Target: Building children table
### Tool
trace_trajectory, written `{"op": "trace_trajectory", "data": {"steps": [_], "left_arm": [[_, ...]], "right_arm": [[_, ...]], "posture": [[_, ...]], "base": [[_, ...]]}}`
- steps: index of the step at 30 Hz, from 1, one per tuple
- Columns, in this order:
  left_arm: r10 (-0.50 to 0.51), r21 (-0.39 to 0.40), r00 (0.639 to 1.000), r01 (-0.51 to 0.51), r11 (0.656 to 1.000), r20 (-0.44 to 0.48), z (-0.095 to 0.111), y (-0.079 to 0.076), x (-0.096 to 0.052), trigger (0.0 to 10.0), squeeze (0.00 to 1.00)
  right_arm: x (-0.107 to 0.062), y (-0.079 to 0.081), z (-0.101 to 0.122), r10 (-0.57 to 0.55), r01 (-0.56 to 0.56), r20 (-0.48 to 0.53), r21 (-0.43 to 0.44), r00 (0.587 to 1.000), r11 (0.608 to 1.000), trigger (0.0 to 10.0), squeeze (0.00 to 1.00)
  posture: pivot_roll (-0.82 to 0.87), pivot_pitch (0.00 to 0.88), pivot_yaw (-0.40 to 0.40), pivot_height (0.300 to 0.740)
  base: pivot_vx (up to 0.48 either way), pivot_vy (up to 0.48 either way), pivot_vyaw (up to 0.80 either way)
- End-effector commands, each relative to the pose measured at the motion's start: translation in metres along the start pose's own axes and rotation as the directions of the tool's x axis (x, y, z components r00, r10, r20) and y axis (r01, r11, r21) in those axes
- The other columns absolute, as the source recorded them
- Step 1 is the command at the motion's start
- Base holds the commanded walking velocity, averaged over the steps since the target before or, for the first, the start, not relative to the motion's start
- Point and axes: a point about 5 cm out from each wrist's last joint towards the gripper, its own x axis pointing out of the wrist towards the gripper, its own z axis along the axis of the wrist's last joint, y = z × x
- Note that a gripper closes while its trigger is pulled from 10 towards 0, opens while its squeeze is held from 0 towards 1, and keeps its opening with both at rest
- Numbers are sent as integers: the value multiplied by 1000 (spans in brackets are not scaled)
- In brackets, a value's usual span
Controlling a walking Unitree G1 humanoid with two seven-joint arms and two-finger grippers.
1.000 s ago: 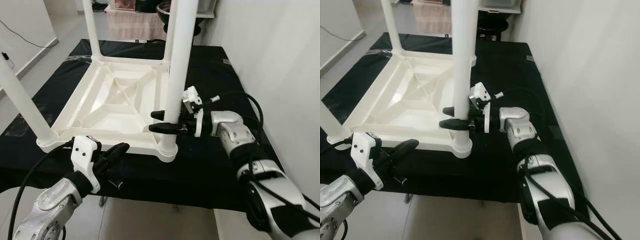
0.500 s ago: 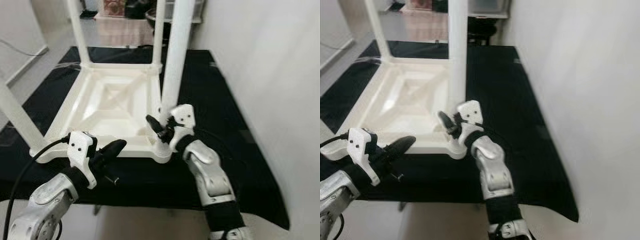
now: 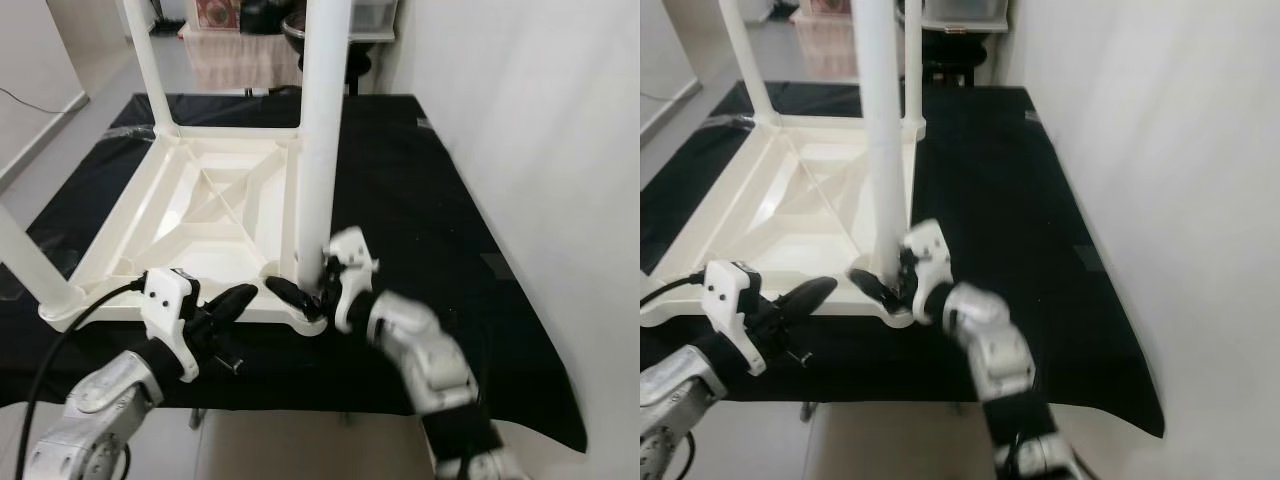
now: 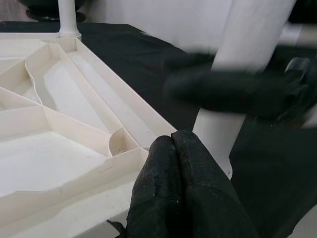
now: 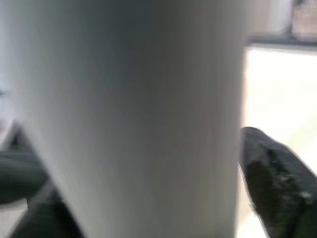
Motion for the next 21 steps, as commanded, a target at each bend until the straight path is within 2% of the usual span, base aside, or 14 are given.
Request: {"op": "trace_trajectory", "data": {"steps": [1,2,5,7,9,13,14,16,17,21], "left_arm": [[8,1,1000,-8,1000,-15,-3,0,-1,10000,0],[8,1,1000,-8,1000,-14,-3,-1,-1,10000,0],[8,0,1000,-8,1000,-13,-3,-2,-1,10000,0],[8,-1,1000,-8,1000,-12,-3,-3,-2,10000,0],[7,-3,1000,-7,1000,-12,-3,-5,-3,10000,0],[6,-5,1000,-6,1000,-14,-3,-6,-5,10000,0],[6,-6,1000,-6,1000,-15,-3,-7,-5,10000,0],[6,-6,1000,-6,1000,-15,-3,-7,-5,10000,0],[6,-7,1000,-6,1000,-16,-3,-7,-5,10000,0],[6,-8,1000,-6,1000,-16,-3,-8,-5,10000,0]], "right_arm": [[-8,-12,6,155,-155,-8,-76,988,985,10000,514],[-14,-23,9,221,-225,-52,-121,974,967,10000,0],[-19,-31,11,260,-270,-83,-143,962,952,10000,0],[-23,-45,16,332,-350,-139,-136,933,927,10000,0],[-21,-55,23,362,-380,-153,-118,920,917,10000,0],[-15,-59,32,383,-396,-138,-76,913,915,10000,0],[-13,-59,35,408,-416,-123,-47,905,908,549,0],[-13,-59,35,408,-416,-123,-47,905,908,549,0],[-12,-59,38,428,-433,-110,-26,897,901,0,0],[-11,-60,39,455,-459,-103,-15,885,888,0,0]], "posture": [[80,147,-70,740],[82,151,-73,740],[82,151,-73,740],[88,156,-70,740],[97,158,-71,740],[108,163,-73,740],[111,166,-74,740],[111,166,-74,740],[111,166,-74,740],[115,169,-77,740]], "base": [[0,0,0],[0,0,0],[0,0,0],[0,0,0],[0,0,0],[0,0,0],[0,0,0],[0,0,0],[0,0,0],[0,0,0]]}}
